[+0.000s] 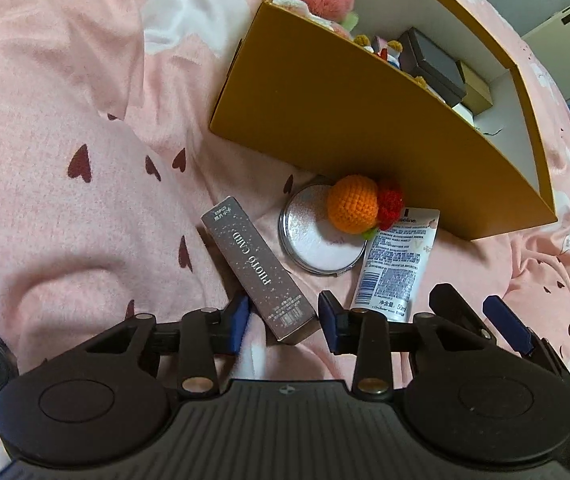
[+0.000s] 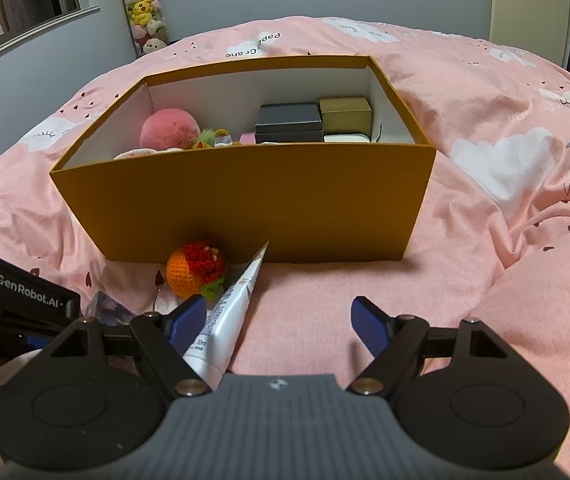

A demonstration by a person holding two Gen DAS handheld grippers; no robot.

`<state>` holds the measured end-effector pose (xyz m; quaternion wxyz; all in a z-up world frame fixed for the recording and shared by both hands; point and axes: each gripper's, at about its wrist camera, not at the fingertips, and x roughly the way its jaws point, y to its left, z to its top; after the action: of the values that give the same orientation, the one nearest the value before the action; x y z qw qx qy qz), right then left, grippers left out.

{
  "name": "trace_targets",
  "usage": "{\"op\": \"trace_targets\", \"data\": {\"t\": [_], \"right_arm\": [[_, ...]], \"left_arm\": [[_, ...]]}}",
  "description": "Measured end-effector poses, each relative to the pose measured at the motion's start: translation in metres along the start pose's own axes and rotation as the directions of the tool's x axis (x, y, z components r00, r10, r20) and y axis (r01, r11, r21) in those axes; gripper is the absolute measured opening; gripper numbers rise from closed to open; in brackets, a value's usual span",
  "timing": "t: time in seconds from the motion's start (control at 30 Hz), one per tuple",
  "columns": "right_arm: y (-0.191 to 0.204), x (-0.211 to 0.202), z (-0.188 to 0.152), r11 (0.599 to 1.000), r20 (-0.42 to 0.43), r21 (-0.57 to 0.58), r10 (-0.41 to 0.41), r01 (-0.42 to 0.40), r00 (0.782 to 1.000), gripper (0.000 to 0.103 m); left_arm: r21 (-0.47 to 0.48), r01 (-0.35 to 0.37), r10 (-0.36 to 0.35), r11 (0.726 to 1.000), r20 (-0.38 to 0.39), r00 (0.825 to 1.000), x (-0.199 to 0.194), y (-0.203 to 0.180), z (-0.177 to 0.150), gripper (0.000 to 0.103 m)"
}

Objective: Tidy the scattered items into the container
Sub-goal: 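Grasp the brown photo card box with the left gripper, then grasp the white lotion tube with the right gripper while the left gripper lifts the photo card box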

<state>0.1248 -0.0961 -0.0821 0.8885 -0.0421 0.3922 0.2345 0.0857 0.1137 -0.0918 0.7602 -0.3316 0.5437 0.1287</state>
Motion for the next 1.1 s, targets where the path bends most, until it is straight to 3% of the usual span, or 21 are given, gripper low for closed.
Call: {"op": "trace_targets", "data": {"t": [0.3, 0.47, 0.6, 0.87, 1.1], "right_arm": [[0.001, 0.0, 0.001, 1.0, 0.0, -0.014, 0.0, 0.0, 1.0, 0.08], [-0.003, 0.001, 0.009, 1.0, -0.014, -0.017, 0.026, -0.027, 1.0, 0.066], [-0.009, 0.003, 0.023, 0.998, -0.042, 0.003, 0.066, -0.066, 0.997, 0.061], [-0.008, 0.022, 0.044, 0.992, -0.106, -0.007, 0.122, -0.123, 0.987, 0.061], [-0.02, 0.054, 0.048, 0.989, -0.203, 0.079, 0.136, -0.122, 0.97, 0.055]], "left_arm": [[0.061, -0.005, 0.002, 0.998, 0.05, 0.999, -0.011, -0.004, -0.005, 0.034], [0.092, 0.007, -0.013, 0.996, 0.066, 0.998, -0.021, -0.004, -0.005, 0.031], [0.118, 0.036, -0.046, 0.992, 0.083, 0.996, -0.026, -0.001, -0.001, 0.03], [0.15, 0.052, -0.058, 0.987, 0.04, 0.997, -0.015, 0.001, 0.006, 0.032], [0.127, 0.075, -0.078, 0.989, 0.016, 0.997, -0.002, 0.001, 0.017, 0.037]]}}
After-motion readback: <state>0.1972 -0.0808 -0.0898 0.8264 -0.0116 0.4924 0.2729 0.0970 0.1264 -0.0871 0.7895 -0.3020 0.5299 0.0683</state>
